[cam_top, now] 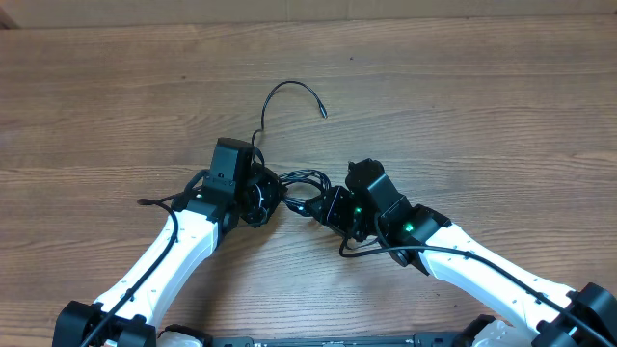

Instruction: Untangle cables

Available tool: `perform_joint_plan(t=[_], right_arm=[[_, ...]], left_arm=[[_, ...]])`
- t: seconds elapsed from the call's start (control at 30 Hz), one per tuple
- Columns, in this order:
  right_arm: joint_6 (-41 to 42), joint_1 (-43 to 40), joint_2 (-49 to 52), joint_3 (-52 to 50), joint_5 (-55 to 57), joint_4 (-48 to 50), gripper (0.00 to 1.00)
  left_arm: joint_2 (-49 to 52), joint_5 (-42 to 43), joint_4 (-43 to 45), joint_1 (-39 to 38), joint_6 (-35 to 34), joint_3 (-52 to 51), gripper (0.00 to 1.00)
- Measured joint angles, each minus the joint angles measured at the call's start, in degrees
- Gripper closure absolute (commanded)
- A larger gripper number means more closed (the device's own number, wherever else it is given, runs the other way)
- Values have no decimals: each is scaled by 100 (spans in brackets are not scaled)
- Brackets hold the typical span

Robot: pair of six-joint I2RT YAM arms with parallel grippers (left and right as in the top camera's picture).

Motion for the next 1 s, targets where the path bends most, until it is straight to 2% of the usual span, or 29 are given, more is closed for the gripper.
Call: perform_joint_plan(t=[0.27,1.0], right_arm=[[94,4,0,0,96,-4,96],[127,9,-83,94,636,-844,96]], left_arm=[[0,74,-24,4,17,0,96],[55,955,227,7,118,-7,96]])
